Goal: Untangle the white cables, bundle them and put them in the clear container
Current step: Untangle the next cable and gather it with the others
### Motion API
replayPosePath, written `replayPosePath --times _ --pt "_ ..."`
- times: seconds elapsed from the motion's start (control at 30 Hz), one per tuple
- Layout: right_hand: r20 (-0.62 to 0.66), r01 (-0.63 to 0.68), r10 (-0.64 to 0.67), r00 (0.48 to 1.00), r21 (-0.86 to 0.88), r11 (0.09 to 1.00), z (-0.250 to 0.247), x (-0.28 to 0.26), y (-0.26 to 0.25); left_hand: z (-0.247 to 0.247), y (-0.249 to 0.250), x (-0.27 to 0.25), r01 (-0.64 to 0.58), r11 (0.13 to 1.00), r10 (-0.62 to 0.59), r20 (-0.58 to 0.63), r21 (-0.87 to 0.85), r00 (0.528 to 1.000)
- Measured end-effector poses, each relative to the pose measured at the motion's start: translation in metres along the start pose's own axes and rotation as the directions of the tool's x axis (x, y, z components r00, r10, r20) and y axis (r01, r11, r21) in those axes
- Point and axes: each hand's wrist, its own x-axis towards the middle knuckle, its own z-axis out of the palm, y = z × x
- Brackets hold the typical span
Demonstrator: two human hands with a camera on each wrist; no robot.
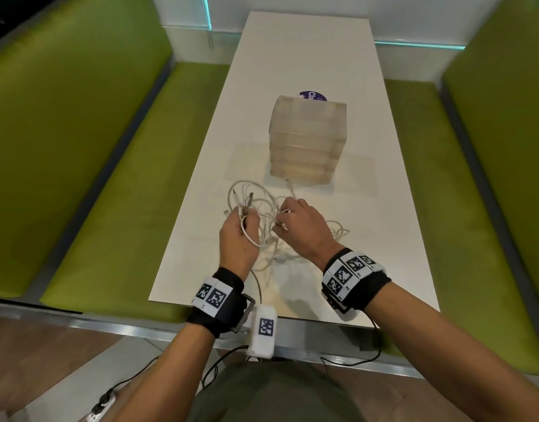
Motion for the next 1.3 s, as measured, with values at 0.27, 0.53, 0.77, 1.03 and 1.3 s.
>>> replayPosePath --times 0.27,0.53,0.77,1.03,1.3 --pt "0.073 -0.196 0.199 0.977 -0.04 0.98 0.012 0.003 0.031 -0.031 0.014 -0.01 -0.092 0.995 0.092 0.014 0.038 0.996" --pt "-0.081 0.018 -0.016 0.997 0.024 1.0 0.004 -0.002 0.016 -0.024 -0.006 -0.002 -0.027 0.991 0.011 0.123 0.133 0.992" --pt "-0.014 0.077 -0.078 0.997 -0.055 0.996 -0.001 -0.007 -0.006 -0.002 -0.02 0.003 -0.068 0.988 0.021 0.323 0.136 0.946" --pt "0.073 0.074 -0.072 0.995 -0.034 0.997 -0.01 -0.011 -0.004 -0.002 -0.011 0.001 -0.187 0.961 0.11 0.336 0.204 0.935" --pt "0.117 -0.002 -0.003 0.993 0.044 0.999 -0.006 0.0 0.006 -0.007 -0.006 -0.002 -0.235 0.958 0.195 0.231 0.162 0.953"
